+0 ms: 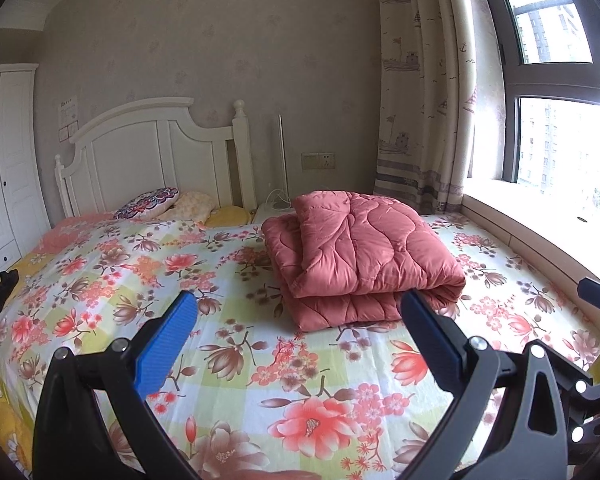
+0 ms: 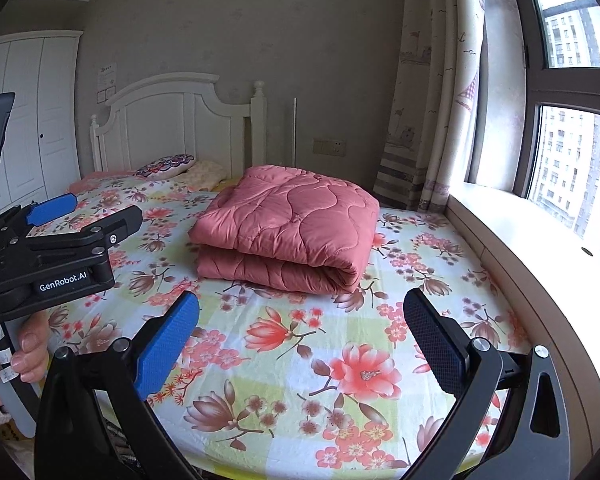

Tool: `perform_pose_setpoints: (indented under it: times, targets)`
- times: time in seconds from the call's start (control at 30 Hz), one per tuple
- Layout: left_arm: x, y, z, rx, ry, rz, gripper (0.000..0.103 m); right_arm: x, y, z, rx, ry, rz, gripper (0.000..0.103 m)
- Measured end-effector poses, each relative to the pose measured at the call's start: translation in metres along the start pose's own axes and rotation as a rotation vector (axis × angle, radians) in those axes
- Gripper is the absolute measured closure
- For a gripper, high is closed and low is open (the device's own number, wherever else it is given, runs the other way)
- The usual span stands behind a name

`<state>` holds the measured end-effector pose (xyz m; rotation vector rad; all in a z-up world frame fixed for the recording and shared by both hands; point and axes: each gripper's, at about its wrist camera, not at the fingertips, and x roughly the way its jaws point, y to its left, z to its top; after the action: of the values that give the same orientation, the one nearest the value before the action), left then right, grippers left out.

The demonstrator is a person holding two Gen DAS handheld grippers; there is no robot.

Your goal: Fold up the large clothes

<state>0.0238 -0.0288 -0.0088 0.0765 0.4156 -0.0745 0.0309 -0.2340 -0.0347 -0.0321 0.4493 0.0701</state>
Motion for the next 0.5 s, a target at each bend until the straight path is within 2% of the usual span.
perform_pose_setpoints:
  times: [0.5]
  targets:
    - [0.0004,0.0066,-0.0055,-0.009,0.013,0.005,0.002,0.0034,-0.0012,-0.0038,0.006,0.012,0.02,0.005]
